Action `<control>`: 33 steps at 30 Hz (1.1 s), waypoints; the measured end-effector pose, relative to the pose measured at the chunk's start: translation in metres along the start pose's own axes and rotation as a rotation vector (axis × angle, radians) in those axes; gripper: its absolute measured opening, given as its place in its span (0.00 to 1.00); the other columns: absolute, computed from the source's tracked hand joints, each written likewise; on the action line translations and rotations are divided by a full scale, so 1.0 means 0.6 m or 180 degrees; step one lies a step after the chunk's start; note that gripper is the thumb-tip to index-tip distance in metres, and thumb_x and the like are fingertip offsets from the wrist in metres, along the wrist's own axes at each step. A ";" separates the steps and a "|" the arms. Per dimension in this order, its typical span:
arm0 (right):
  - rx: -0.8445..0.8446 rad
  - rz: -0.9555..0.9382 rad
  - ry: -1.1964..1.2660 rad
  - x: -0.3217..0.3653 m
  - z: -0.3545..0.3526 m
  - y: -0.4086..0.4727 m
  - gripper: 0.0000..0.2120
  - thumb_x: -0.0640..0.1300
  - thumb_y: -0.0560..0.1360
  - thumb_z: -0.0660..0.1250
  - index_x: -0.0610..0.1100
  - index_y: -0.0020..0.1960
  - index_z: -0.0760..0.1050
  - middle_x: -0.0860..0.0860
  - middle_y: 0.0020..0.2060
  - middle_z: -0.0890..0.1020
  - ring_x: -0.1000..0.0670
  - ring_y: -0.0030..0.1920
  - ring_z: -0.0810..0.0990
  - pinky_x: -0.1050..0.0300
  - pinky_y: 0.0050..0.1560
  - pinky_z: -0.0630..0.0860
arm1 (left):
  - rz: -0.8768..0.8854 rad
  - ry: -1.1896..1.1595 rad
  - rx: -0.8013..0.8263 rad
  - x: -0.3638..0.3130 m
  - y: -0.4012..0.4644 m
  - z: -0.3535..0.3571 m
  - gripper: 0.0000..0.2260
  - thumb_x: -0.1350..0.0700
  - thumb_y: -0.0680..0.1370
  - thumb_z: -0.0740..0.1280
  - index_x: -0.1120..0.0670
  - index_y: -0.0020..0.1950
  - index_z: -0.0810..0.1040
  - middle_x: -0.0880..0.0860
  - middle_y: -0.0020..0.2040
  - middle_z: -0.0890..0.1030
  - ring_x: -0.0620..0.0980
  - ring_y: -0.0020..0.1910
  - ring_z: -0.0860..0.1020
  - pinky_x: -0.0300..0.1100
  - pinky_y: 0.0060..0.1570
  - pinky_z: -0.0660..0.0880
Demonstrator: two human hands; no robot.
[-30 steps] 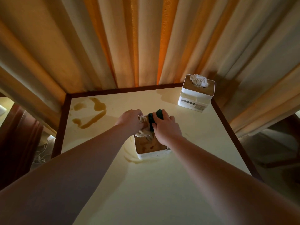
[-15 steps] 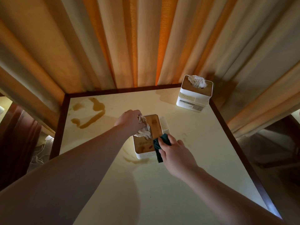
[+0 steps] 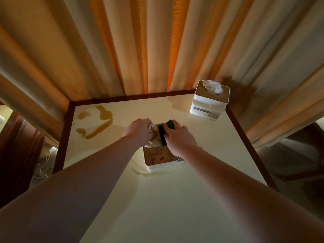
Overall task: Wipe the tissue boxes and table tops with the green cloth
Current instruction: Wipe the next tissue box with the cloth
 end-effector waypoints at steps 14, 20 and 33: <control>0.0092 0.0043 0.0002 -0.005 0.027 -0.115 0.24 0.56 0.87 0.49 0.56 0.82 0.59 0.48 0.81 0.56 0.41 0.65 0.70 0.47 0.60 0.76 | -0.0025 -0.0223 0.0022 0.007 0.001 0.007 0.21 0.44 0.76 0.74 0.46 0.67 0.77 0.51 0.62 0.79 0.54 0.58 0.77 0.47 0.50 0.76; 0.0025 0.0061 -0.0099 0.008 -0.011 -0.003 0.24 0.51 0.86 0.53 0.53 0.82 0.57 0.45 0.79 0.59 0.36 0.67 0.70 0.42 0.59 0.75 | -0.0039 -0.0101 0.0018 0.003 0.000 0.003 0.18 0.54 0.78 0.70 0.46 0.68 0.77 0.52 0.61 0.79 0.54 0.55 0.77 0.47 0.46 0.77; 0.0183 0.0261 0.0341 -0.014 0.025 -0.075 0.25 0.55 0.87 0.48 0.54 0.83 0.56 0.53 0.83 0.55 0.42 0.70 0.67 0.47 0.63 0.73 | -0.0015 0.0037 -0.0003 0.004 0.000 0.003 0.22 0.41 0.77 0.73 0.46 0.67 0.75 0.51 0.61 0.79 0.54 0.58 0.78 0.48 0.48 0.78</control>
Point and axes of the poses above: each hand's wrist, its own y-axis towards the middle knuckle, its own z-axis out of the palm, x = y × z, the point moved 9 cm from there along y, towards the middle knuckle
